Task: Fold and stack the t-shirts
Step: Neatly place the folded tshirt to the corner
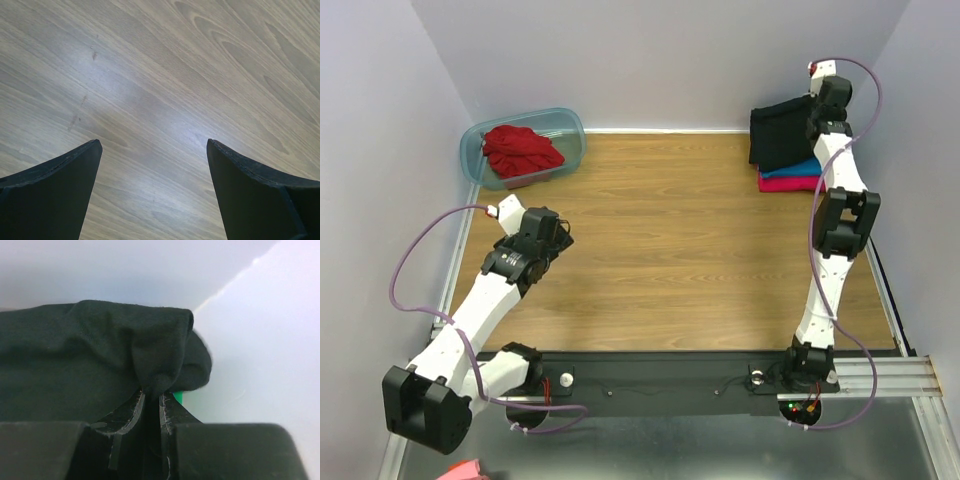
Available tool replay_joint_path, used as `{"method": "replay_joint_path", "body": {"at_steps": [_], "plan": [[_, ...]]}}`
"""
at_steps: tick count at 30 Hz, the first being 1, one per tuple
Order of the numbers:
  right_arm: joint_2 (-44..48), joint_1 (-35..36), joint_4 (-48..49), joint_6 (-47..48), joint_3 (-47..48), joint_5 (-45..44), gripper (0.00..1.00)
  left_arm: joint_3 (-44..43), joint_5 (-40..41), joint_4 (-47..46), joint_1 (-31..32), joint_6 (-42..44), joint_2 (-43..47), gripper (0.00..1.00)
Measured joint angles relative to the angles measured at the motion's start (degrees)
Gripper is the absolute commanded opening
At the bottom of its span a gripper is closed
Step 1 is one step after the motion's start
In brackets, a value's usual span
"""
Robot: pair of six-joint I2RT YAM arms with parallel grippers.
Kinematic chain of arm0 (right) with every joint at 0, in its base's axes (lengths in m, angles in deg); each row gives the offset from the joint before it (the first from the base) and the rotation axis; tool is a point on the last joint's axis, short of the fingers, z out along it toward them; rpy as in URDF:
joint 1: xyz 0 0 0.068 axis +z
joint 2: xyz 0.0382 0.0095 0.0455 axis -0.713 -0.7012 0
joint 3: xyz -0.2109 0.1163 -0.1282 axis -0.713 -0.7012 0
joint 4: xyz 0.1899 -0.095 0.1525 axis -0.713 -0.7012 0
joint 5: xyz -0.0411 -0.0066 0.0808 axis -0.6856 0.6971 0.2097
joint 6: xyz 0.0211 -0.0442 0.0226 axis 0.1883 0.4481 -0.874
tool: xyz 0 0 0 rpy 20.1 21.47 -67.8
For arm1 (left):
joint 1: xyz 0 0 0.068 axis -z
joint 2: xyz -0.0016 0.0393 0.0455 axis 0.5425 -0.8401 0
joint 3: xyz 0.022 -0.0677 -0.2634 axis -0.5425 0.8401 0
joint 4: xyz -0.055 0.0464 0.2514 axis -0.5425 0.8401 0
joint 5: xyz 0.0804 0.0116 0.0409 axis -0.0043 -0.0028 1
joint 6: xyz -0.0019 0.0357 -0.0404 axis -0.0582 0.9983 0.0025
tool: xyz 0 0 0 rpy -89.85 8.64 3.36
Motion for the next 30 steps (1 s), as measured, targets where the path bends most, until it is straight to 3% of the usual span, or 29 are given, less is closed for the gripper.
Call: {"method": "replay_joint_path", "body": {"at_steps": [2, 3, 5, 6, 11, 17, 25, 30], "plan": [[-2.97, -0.39, 0.44, -0.79, 1.99, -1.46, 0.62, -0.07, -0.02, 0.02, -0.07, 0.04, -0.26, 0.98], [-3.56, -0.44, 0.81, -0.55, 2.23, -1.97, 0.83, -0.20, -0.13, 0.04, -0.17, 0.15, -0.37, 0.98], [-4.76, -0.57, 1.16, -1.25, 3.10, -3.23, 0.97, -0.39, -0.39, 0.00, -0.37, 0.24, -0.42, 0.98], [-4.96, -0.72, 1.31, -1.75, 3.34, -3.58, 1.00, -0.48, -0.55, -0.07, -0.37, 0.33, -0.42, 0.98], [-3.91, -0.79, 2.60, -4.79, 2.45, -3.34, 1.00, -0.63, -1.75, -0.35, -0.39, 0.72, -0.39, 0.98], [8.92, -0.72, 2.10, -13.88, -12.04, -0.76, 1.00, -0.63, -4.33, -1.86, -0.39, 1.29, -0.33, 0.98], [46.07, -0.68, 4.02, -36.74, -48.19, 8.55, 1.00, 2.49, -9.01, -6.88, -0.42, 1.44, 1.66, 0.98], [67.25, -0.68, 5.29, -47.10, -73.66, 10.99, 1.00, 7.76, -12.96, -11.28, -0.57, 1.40, 7.28, 0.98]]}}
